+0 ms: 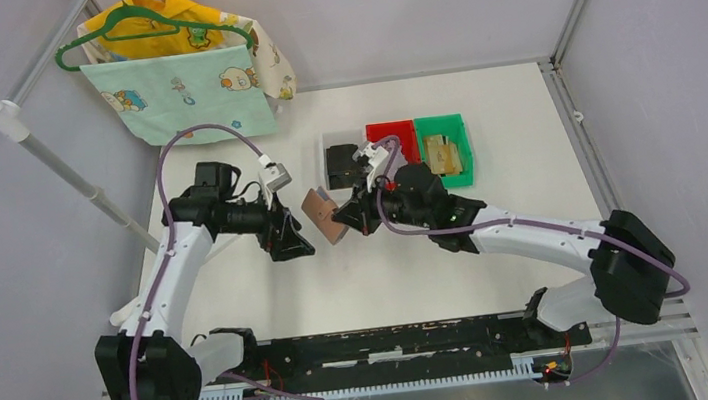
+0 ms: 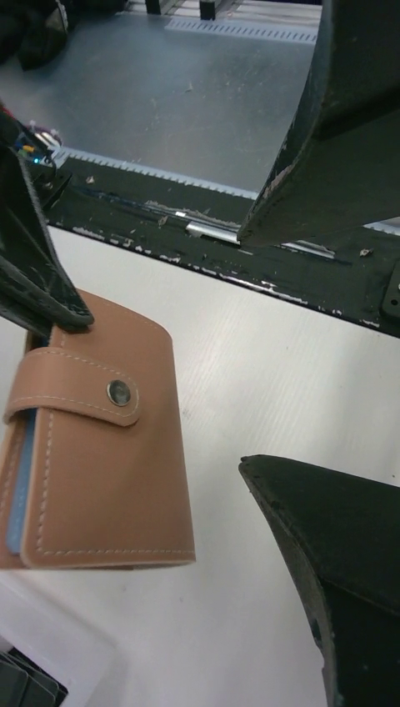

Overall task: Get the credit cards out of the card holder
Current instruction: Pick up the card holder from the center of the board, then open the card holder.

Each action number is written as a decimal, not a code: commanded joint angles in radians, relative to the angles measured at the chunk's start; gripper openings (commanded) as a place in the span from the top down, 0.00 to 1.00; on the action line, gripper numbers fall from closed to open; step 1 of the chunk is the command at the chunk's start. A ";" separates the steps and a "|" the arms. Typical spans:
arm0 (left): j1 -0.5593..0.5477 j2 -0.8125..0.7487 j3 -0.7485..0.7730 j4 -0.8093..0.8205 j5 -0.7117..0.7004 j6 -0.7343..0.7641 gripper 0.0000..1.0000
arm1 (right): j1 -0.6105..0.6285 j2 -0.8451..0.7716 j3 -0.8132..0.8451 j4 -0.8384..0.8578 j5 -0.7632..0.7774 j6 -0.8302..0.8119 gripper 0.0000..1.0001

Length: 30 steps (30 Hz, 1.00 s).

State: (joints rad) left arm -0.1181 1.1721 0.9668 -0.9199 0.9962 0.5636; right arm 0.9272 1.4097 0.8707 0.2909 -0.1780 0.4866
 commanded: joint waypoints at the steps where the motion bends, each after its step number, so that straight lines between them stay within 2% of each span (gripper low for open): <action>1: 0.001 -0.003 0.080 -0.139 0.140 0.160 0.00 | -0.022 -0.109 0.030 0.073 -0.137 -0.058 1.00; 4: 0.001 0.003 0.134 -0.223 0.188 0.221 0.00 | -0.028 -0.163 0.042 0.026 -0.195 -0.116 1.00; 10: 0.001 -0.009 0.183 -0.237 0.264 0.204 0.00 | -0.033 -0.237 0.066 -0.037 -0.263 -0.170 1.00; 13: 0.001 -0.035 0.182 -0.197 0.303 0.151 0.00 | -0.033 -0.252 0.068 -0.019 -0.303 -0.156 1.00; 16: 0.001 -0.072 0.168 -0.108 0.323 0.024 0.00 | -0.033 -0.261 0.066 0.018 -0.342 -0.134 1.00; 19: 0.001 -0.070 0.175 -0.106 0.341 -0.016 0.00 | -0.033 -0.254 0.074 0.044 -0.390 -0.118 1.00; 22: 0.001 -0.080 0.189 -0.103 0.287 -0.047 0.00 | -0.033 -0.252 0.091 0.034 -0.408 -0.112 1.00; 26: 0.001 -0.109 0.204 -0.118 0.109 -0.027 0.00 | -0.033 -0.283 0.106 -0.015 -0.371 -0.145 1.00; 30: 0.001 -0.134 0.188 -0.086 0.091 -0.045 0.00 | -0.034 -0.301 0.119 -0.038 -0.369 -0.153 1.00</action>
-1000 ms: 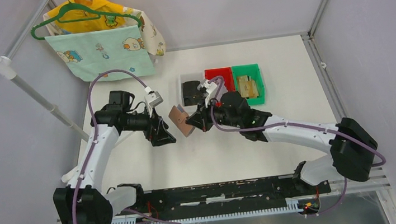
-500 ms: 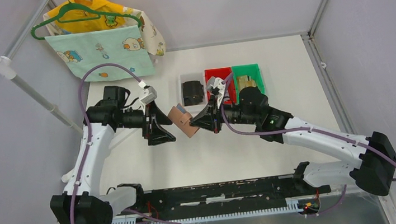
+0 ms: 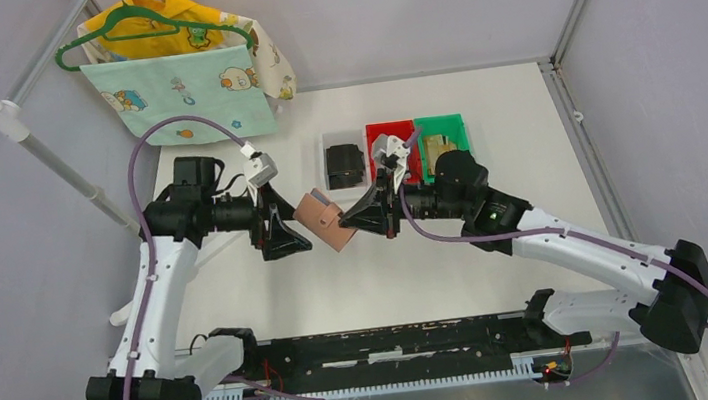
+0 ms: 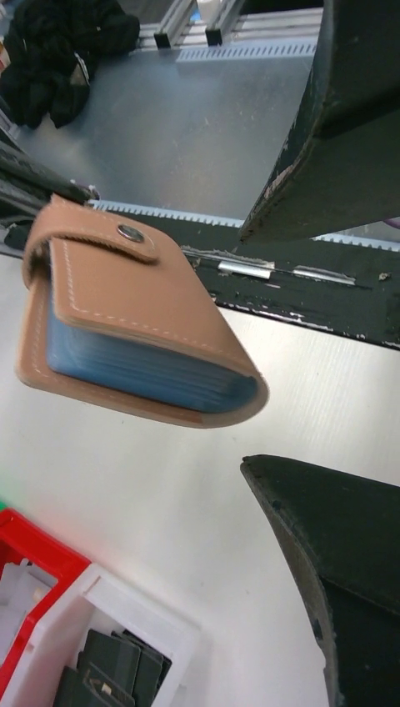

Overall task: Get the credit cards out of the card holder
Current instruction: Open the card holder.

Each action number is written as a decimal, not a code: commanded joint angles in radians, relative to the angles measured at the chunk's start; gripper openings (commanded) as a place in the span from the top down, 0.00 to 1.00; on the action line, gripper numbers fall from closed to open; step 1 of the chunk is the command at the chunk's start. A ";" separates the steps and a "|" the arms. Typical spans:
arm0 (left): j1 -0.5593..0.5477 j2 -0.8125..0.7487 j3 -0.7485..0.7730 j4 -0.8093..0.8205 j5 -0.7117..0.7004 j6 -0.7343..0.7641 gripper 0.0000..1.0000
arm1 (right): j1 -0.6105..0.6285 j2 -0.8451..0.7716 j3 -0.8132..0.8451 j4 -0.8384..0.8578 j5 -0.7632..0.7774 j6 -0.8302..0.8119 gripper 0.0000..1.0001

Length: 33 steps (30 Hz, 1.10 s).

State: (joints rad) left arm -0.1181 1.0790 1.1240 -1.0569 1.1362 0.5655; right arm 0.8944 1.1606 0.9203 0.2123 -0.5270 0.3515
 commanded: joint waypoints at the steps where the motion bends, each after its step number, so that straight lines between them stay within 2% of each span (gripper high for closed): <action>1: 0.001 -0.042 0.026 0.052 -0.037 -0.048 0.00 | 0.001 -0.053 0.071 0.040 -0.026 -0.017 1.00; 7: 0.001 -0.046 0.028 -0.016 0.087 0.011 0.00 | 0.000 -0.044 0.072 0.047 -0.081 -0.010 1.00; 11: 0.001 -0.012 0.065 -0.171 0.190 0.161 0.00 | 0.001 -0.033 0.075 0.097 -0.135 0.016 1.00; 15: 0.001 0.054 0.135 -0.399 0.245 0.371 0.00 | 0.001 -0.025 0.077 0.102 -0.171 0.014 1.00; 20: 0.000 0.070 0.136 -0.408 0.270 0.372 0.00 | 0.002 -0.013 0.069 0.140 -0.201 0.030 1.00; 23: 0.001 0.069 0.142 -0.408 0.287 0.359 0.05 | 0.001 0.003 0.070 0.171 -0.202 0.044 1.00; 26: 0.000 0.066 0.146 -0.408 0.304 0.341 0.14 | 0.001 0.031 0.081 0.208 -0.211 0.063 1.00; 30: 0.000 0.061 0.155 -0.408 0.300 0.337 0.44 | 0.001 0.059 0.088 0.215 -0.208 0.066 1.00; 33: -0.001 0.059 0.157 -0.408 0.284 0.336 0.60 | 0.001 0.058 0.089 0.184 -0.184 0.039 1.00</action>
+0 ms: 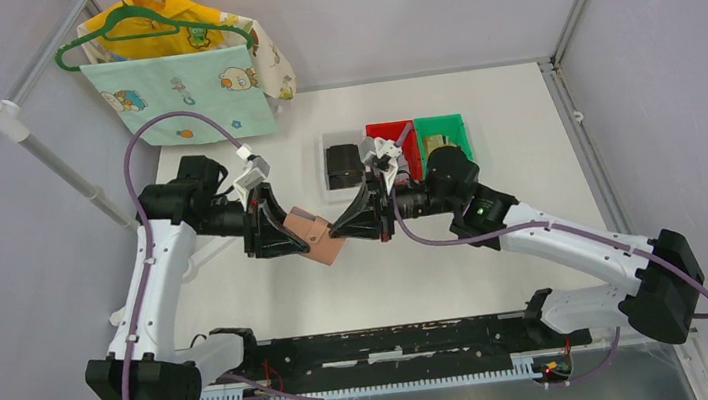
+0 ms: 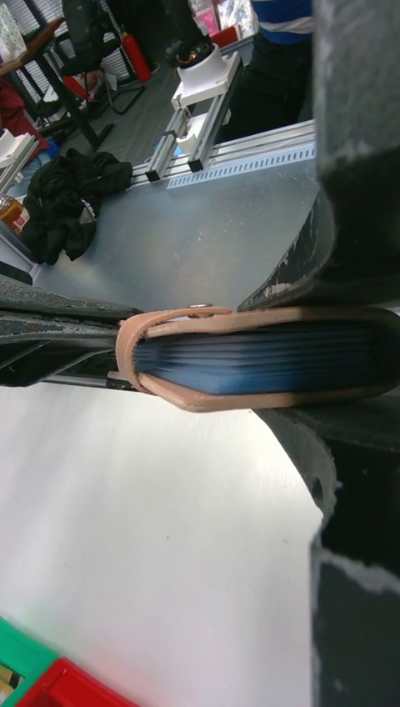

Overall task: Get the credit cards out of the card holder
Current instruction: Open the card holder.

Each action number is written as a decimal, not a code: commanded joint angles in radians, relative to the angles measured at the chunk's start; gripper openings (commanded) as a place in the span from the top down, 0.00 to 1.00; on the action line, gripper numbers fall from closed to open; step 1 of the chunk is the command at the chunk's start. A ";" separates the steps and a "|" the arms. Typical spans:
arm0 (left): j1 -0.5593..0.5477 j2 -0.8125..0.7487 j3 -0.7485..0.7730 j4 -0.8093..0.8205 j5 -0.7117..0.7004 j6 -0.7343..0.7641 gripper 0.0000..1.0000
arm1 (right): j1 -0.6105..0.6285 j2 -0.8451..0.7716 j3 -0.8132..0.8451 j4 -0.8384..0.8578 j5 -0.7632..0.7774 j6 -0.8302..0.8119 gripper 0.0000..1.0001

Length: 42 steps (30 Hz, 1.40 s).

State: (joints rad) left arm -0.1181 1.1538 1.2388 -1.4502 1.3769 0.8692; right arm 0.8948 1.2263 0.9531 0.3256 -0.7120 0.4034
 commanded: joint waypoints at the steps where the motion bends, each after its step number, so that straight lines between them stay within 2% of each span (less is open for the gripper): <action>1: 0.000 -0.015 0.042 -0.015 0.037 0.032 0.64 | 0.000 -0.011 0.058 0.050 0.017 -0.026 1.00; 3: 0.000 -0.016 0.043 -0.015 0.024 0.037 0.72 | -0.001 -0.019 0.068 0.002 0.059 -0.065 1.00; 4: -0.001 -0.015 0.044 -0.014 0.020 0.037 0.75 | -0.001 -0.023 0.080 -0.041 0.085 -0.095 0.93; 5: -0.001 -0.013 0.045 -0.013 0.020 0.037 0.78 | -0.001 -0.023 0.092 -0.082 0.117 -0.122 0.83; 6: 0.000 -0.013 0.046 -0.014 0.019 0.038 0.81 | -0.003 -0.025 0.102 -0.120 0.134 -0.147 0.69; 8: -0.001 -0.013 0.052 -0.013 0.019 0.038 0.86 | -0.011 -0.029 0.103 -0.146 0.146 -0.165 0.33; 9: 0.000 -0.015 0.056 -0.013 0.018 0.038 0.88 | -0.014 -0.030 0.102 -0.148 0.145 -0.165 0.20; 10: 0.000 -0.016 0.059 -0.013 0.017 0.037 0.89 | -0.016 -0.027 0.101 -0.148 0.138 -0.165 0.12; 11: 0.000 -0.018 0.063 -0.013 0.017 0.038 0.89 | -0.015 -0.020 0.108 -0.149 0.121 -0.162 0.07; 15: -0.001 -0.027 0.067 -0.013 0.019 0.039 0.92 | -0.017 0.037 0.169 -0.174 0.010 -0.142 0.02; 19: 0.000 -0.041 0.069 -0.013 0.017 0.043 0.92 | -0.017 0.096 0.204 -0.159 -0.076 -0.102 0.04; 24: 0.000 -0.056 0.078 -0.013 0.012 0.048 0.92 | -0.016 0.134 0.196 -0.078 -0.178 -0.019 0.27; 28: -0.001 -0.058 0.092 -0.012 -0.015 0.042 0.92 | -0.016 0.136 0.164 -0.017 -0.205 0.021 0.38; 30: 0.000 -0.061 0.093 -0.012 -0.022 0.039 0.91 | -0.016 0.143 0.161 0.016 -0.219 0.048 0.49; 32: 0.000 -0.063 0.086 0.013 -0.024 0.000 0.88 | -0.016 0.151 0.165 0.046 -0.233 0.065 0.70; 34: 0.000 -0.066 0.084 0.062 -0.030 -0.065 0.78 | -0.016 0.152 0.164 0.044 -0.237 0.061 0.93; 35: -0.001 -0.069 0.083 0.104 -0.034 -0.106 0.66 | -0.016 0.149 0.164 0.032 -0.236 0.047 1.00; 37: -0.001 -0.083 0.079 0.171 -0.042 -0.223 0.38 | -0.017 0.141 0.162 -0.002 -0.227 0.005 1.00; 39: 0.000 -0.103 0.065 0.303 -0.050 -0.367 0.28 | -0.020 0.121 0.143 -0.020 -0.210 -0.031 1.00; 42: 0.000 -0.132 0.051 0.418 -0.061 -0.510 0.23 | -0.029 0.079 0.091 0.002 -0.185 -0.060 1.00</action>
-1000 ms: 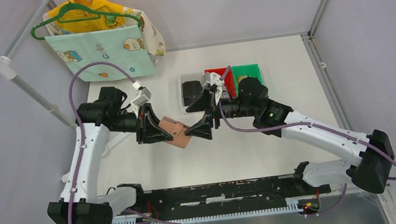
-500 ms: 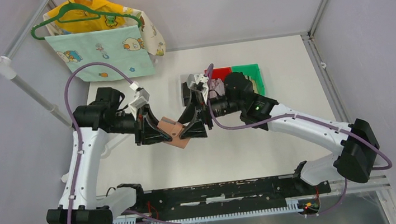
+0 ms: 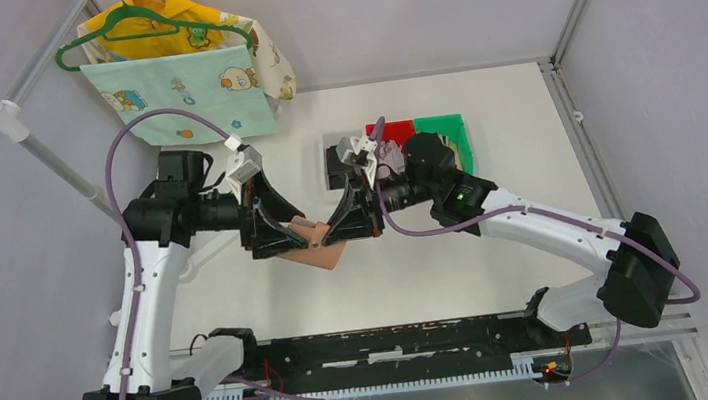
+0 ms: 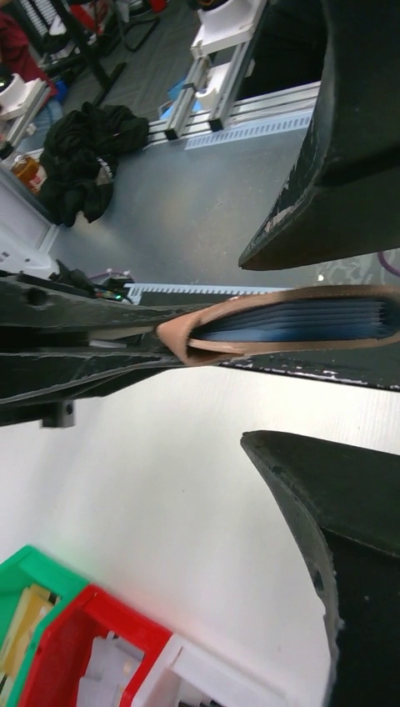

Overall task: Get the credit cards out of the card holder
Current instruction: Open the card holder.

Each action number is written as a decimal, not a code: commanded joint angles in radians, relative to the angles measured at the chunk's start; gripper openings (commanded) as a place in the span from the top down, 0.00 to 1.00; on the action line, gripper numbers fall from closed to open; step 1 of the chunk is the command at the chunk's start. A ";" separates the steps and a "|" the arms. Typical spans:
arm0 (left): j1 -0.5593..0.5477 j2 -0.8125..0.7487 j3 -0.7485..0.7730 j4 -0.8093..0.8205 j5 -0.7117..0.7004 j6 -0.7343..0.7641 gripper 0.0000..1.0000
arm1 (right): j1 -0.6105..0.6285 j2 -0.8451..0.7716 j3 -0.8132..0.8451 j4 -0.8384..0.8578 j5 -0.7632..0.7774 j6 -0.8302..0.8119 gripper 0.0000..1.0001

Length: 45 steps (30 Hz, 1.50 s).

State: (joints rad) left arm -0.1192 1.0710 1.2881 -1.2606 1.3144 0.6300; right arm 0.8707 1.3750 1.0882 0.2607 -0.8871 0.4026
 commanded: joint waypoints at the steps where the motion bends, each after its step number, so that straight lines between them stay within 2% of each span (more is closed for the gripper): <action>1: 0.001 -0.054 0.002 0.236 0.010 -0.278 0.23 | -0.006 -0.081 -0.058 0.070 0.000 -0.065 1.00; 5: 0.001 -0.041 0.002 0.234 0.078 -0.295 0.32 | -0.009 -0.100 -0.106 0.138 -0.008 -0.040 1.00; 8: 0.001 -0.024 0.007 0.177 0.112 -0.239 0.39 | -0.013 -0.105 -0.118 0.160 -0.010 -0.026 1.00; 16: 0.001 0.003 0.006 -0.107 0.092 0.058 0.32 | -0.017 -0.116 -0.119 0.192 -0.060 -0.012 1.00; 20: 0.000 0.017 0.005 -0.183 0.090 0.150 0.34 | -0.018 -0.117 -0.116 0.190 -0.070 -0.015 1.00; 27: 0.001 0.026 -0.016 -0.204 0.117 0.182 0.50 | -0.018 -0.099 -0.110 0.224 -0.059 0.009 1.00; 32: 0.001 0.010 -0.049 -0.205 0.113 0.188 0.49 | -0.018 -0.079 -0.108 0.268 -0.058 0.042 0.99; 33: 0.000 0.008 -0.047 -0.204 0.110 0.194 0.52 | -0.017 -0.074 -0.107 0.270 -0.058 0.046 0.91; 34: 0.001 0.006 -0.041 -0.195 0.108 0.194 0.60 | -0.018 -0.069 -0.106 0.269 -0.055 0.046 0.81; 36: 0.002 0.007 -0.030 -0.131 0.101 0.129 0.75 | -0.018 -0.065 -0.101 0.246 -0.040 0.035 0.48; 37: 0.002 0.009 -0.027 -0.093 0.095 0.084 0.82 | -0.018 -0.066 -0.096 0.209 -0.015 0.011 0.36; 39: 0.003 0.007 -0.024 -0.013 0.074 -0.003 0.91 | -0.018 -0.075 -0.088 0.137 0.051 -0.039 0.25; 41: 0.003 -0.015 -0.036 0.102 0.019 -0.127 0.98 | -0.018 -0.093 -0.062 0.026 0.163 -0.111 0.20; 42: 0.002 -0.037 -0.059 0.204 -0.040 -0.239 0.98 | -0.016 -0.107 -0.053 -0.010 0.240 -0.141 0.17; 43: 0.001 -0.071 -0.106 0.343 -0.127 -0.445 0.98 | -0.015 -0.121 -0.046 -0.045 0.317 -0.163 0.14; 44: 0.001 -0.105 -0.142 0.505 -0.237 -0.581 0.98 | -0.008 -0.145 -0.052 -0.057 0.412 -0.195 0.12; 45: 0.001 -0.133 -0.167 0.570 -0.315 -0.654 0.98 | 0.004 -0.170 -0.063 -0.065 0.502 -0.230 0.10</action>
State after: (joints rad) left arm -0.1192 1.0500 1.1995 -1.1458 1.2655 0.4728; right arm 0.8558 1.3037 0.9817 0.2829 -0.7254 0.3210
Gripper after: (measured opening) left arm 0.261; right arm 0.866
